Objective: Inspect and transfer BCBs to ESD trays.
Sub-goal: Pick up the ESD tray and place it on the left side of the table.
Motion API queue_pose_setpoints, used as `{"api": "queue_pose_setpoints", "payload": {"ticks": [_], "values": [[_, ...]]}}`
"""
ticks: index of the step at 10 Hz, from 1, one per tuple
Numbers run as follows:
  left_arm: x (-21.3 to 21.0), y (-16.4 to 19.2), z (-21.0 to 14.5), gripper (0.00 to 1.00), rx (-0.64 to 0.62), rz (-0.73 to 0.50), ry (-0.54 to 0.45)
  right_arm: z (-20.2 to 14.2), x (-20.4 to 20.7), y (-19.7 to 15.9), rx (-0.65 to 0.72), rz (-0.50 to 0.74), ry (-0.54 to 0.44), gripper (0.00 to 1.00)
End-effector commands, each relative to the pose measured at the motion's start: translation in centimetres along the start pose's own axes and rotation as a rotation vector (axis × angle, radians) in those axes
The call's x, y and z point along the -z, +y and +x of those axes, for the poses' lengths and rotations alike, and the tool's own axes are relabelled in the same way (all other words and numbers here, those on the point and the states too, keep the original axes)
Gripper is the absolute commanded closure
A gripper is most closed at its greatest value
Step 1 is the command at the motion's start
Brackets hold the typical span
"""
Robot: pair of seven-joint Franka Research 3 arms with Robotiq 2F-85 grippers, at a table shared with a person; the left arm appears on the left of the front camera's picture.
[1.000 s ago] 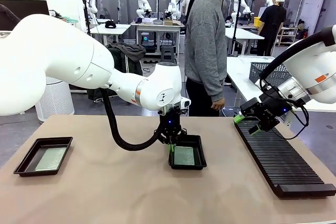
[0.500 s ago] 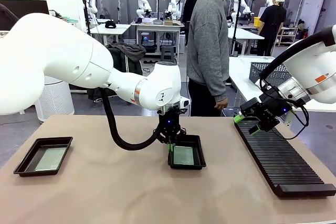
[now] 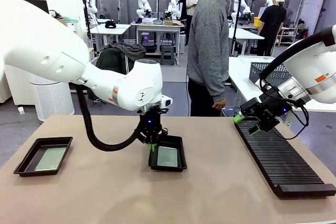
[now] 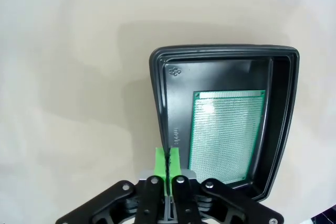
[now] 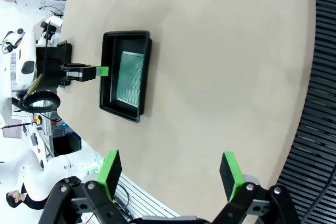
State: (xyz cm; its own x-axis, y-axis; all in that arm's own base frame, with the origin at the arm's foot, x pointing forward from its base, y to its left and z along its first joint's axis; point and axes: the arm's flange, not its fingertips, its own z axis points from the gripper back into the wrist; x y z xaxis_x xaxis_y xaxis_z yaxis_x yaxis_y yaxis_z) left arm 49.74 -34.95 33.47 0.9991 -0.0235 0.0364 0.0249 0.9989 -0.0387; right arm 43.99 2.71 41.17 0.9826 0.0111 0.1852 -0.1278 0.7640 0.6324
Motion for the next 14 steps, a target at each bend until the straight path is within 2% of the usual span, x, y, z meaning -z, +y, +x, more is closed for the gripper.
{"api": "queue_pose_setpoints", "payload": {"ticks": [1,8,11,14], "values": [[-0.2,3.6,-1.5,0.97,0.013,-0.025,-0.011,-0.1,-0.1,0.1,0.003,-0.005,0.003,0.0],[1.6,15.7,-3.1,0.97,-0.015,-0.072,-0.007,-0.1,-0.1,0.1,0.003,-0.005,0.003,0.0],[0.5,20.3,-4.3,0.97,-0.03,-0.076,-0.029,-0.1,-0.1,0.1,0.003,-0.005,0.003,0.0],[-1.1,23.1,-4.6,0.97,-0.024,-0.051,-0.032,-0.1,-0.1,0.1,0.003,-0.005,0.003,0.0]]}}
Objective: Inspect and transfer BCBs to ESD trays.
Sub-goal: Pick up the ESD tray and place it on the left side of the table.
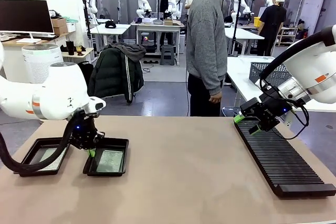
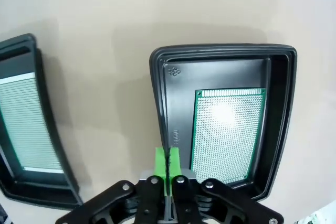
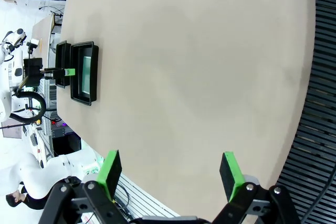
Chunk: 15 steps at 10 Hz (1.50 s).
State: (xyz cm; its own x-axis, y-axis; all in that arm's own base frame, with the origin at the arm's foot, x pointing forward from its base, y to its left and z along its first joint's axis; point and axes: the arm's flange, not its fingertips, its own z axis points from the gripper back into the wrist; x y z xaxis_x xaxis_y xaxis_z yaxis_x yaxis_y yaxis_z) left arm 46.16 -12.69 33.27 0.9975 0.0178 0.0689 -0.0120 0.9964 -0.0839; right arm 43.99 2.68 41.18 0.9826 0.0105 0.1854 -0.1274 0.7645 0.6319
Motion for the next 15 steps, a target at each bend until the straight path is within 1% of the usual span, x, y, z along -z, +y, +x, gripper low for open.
{"api": "queue_pose_setpoints", "payload": {"ticks": [1,4,7,11,12,13,14,15], "values": [[-0.8,1.9,-0.3,0.97,0.011,-0.007,-0.004,-0.1,-0.1,0.1,0.003,-0.004,0.004,0.0],[-1.7,4.2,0.9,0.97,0.02,0.006,0.003,-0.1,-0.1,0.1,0.003,-0.004,0.004,0.0],[-1.5,5.8,1.9,0.97,0.026,0.005,0.018,-0.1,-0.1,0.1,0.003,-0.004,0.004,0.0],[-1.2,6.0,2.2,0.97,0.028,0.017,0.033,-0.1,-0.1,0.1,0.003,-0.004,0.004,0.0],[-1.0,6.0,2.2,0.6,0.025,0.012,0.034,-0.1,-0.1,0.1,0.003,-0.004,0.004,0.0],[-1.0,5.9,2.0,0.4,0.027,0.013,0.033,-0.1,-0.1,0.1,0.003,-0.004,0.004,0.0],[-0.8,5.9,1.9,0.03,0.02,0.016,0.034,-0.1,-0.1,0.1,0.003,-0.004,0.004,0.0],[-0.8,6.0,1.8,0.0,0.019,0.015,0.033,-0.1,-0.1,0.1,0.003,-0.004,0.004,0.0]]}}
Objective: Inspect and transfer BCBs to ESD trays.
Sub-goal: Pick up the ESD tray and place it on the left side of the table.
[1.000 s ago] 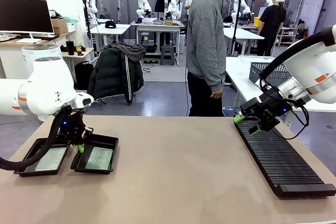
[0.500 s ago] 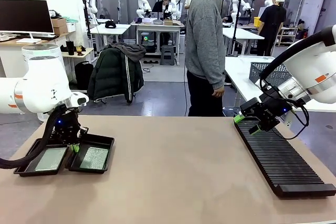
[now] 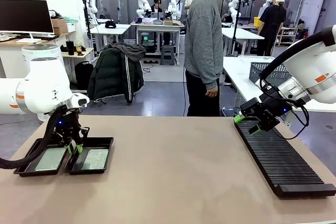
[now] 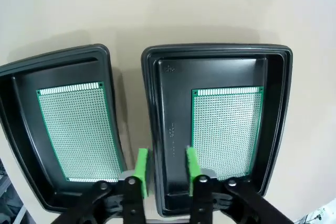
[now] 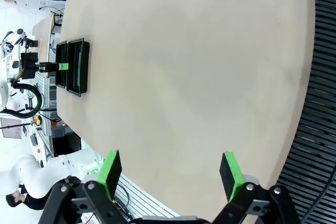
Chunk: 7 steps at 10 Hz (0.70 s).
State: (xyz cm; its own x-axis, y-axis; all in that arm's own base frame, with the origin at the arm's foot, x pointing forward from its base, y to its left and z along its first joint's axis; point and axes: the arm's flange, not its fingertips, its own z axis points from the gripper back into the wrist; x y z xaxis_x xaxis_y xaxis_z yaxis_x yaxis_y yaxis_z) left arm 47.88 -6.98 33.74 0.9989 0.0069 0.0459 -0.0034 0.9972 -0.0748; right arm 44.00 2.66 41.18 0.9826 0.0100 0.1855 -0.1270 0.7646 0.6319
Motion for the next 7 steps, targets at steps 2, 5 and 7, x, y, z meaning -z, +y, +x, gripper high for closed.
{"api": "queue_pose_setpoints", "payload": {"ticks": [2,5,7], "values": [[-0.2,0.5,-0.4,0.0,0.007,0.005,-0.001,-0.1,-0.1,0.1,0.002,-0.004,0.004,0.0],[-1.7,0.1,-1.3,0.0,0.022,0.013,-0.021,-0.1,-0.1,0.1,0.002,-0.004,0.004,0.0],[-3.8,0.1,-1.9,0.0,0.017,0.002,-0.037,-0.1,-0.1,0.1,0.002,-0.004,0.004,0.0]]}}
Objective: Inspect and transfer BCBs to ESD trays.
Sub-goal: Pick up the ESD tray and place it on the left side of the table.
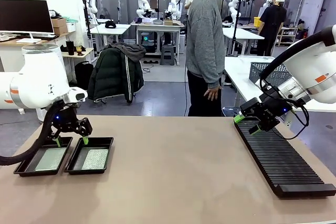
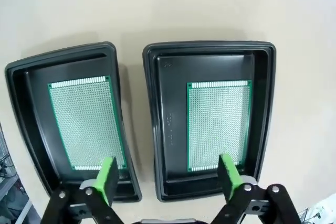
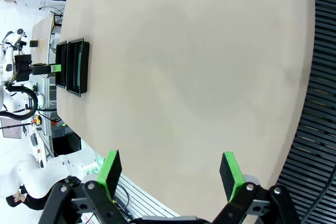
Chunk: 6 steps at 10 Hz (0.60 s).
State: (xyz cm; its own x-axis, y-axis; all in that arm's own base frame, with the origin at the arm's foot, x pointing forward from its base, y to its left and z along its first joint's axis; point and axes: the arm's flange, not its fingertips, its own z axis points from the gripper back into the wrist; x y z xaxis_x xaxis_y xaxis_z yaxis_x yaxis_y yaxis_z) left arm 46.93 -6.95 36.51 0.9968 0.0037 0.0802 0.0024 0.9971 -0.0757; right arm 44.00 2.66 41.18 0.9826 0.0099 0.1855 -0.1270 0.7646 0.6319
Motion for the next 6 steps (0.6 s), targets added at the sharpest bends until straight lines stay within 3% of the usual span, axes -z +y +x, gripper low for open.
{"api": "queue_pose_setpoints", "payload": {"ticks": [1,6], "values": [[-2.3,0.1,-1.2,0.0,0.023,0.012,-0.009,-0.1,-0.1,0.1,0.002,-0.004,0.004,0.0],[-10.1,-2.3,-1.5,0.0,0.047,0.076,-0.048,-0.1,-0.1,0.1,0.002,-0.004,0.004,0.0]]}}
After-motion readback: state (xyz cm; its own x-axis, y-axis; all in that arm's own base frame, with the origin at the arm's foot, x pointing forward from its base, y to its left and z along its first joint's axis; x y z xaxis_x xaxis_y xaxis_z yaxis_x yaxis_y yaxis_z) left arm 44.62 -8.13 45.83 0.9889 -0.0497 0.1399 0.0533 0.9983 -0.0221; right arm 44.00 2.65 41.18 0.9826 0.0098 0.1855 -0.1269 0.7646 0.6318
